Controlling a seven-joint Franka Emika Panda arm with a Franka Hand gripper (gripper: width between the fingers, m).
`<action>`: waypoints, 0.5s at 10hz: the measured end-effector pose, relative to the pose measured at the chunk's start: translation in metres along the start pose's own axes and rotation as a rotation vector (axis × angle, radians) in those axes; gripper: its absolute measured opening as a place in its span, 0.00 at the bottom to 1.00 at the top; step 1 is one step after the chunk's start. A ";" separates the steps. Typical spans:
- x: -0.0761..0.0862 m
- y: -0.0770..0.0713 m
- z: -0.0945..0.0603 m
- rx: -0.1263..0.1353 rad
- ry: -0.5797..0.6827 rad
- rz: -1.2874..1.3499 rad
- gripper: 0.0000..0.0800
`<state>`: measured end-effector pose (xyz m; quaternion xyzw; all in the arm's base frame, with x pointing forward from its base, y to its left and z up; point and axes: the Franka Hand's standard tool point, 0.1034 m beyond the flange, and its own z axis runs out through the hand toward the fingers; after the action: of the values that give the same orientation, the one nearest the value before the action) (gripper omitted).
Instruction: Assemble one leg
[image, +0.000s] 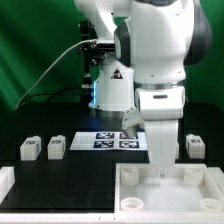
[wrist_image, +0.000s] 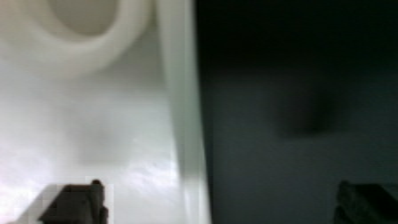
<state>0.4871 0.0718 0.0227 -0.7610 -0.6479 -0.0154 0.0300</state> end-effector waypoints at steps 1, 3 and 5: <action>0.006 -0.008 -0.005 -0.009 0.001 0.081 0.81; 0.024 -0.016 -0.016 -0.019 0.007 0.281 0.81; 0.049 -0.024 -0.017 -0.019 0.027 0.616 0.81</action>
Offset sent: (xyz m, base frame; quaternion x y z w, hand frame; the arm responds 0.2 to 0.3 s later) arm -0.0085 0.0449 0.0188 -0.0108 0.0152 0.4207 0.9070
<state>0.4720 0.1231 0.0435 -0.9216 -0.3860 -0.0217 0.0347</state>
